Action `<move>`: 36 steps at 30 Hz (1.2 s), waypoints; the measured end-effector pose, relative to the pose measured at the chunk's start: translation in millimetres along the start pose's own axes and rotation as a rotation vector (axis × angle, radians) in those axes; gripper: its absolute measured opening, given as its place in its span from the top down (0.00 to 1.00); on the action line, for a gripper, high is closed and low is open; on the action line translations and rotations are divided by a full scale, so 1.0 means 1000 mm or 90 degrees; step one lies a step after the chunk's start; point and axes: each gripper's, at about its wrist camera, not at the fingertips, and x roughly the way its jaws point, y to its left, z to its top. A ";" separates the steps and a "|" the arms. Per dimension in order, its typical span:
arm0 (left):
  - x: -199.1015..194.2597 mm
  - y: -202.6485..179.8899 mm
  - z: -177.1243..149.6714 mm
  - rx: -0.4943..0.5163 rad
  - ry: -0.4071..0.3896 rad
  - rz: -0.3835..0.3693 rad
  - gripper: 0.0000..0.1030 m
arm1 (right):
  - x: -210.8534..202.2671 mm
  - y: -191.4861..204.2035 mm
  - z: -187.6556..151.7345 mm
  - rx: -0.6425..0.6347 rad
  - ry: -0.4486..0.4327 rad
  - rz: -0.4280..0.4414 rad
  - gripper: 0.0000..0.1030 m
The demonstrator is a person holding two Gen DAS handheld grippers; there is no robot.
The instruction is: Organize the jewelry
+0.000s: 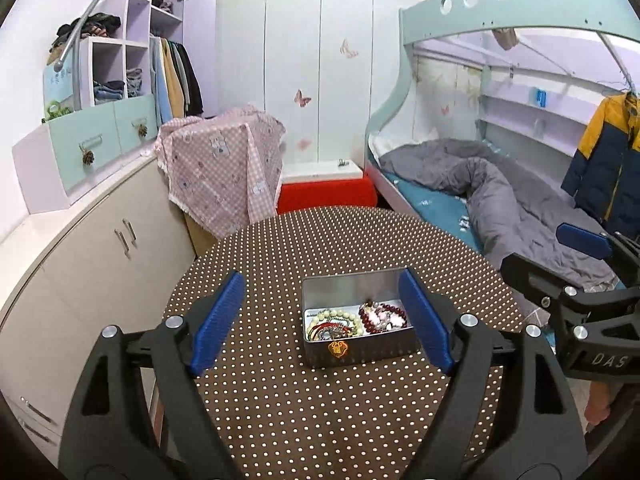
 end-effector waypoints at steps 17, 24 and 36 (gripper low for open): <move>-0.043 -0.006 0.007 -0.009 -0.049 0.015 0.17 | -0.040 0.008 0.001 -0.013 -0.064 -0.009 0.08; -0.047 -0.008 0.008 -0.010 -0.050 0.012 0.17 | -0.042 0.007 0.000 -0.012 -0.067 -0.011 0.08; -0.048 -0.007 0.006 -0.016 -0.046 0.009 0.17 | -0.045 0.008 -0.001 -0.008 -0.064 -0.011 0.08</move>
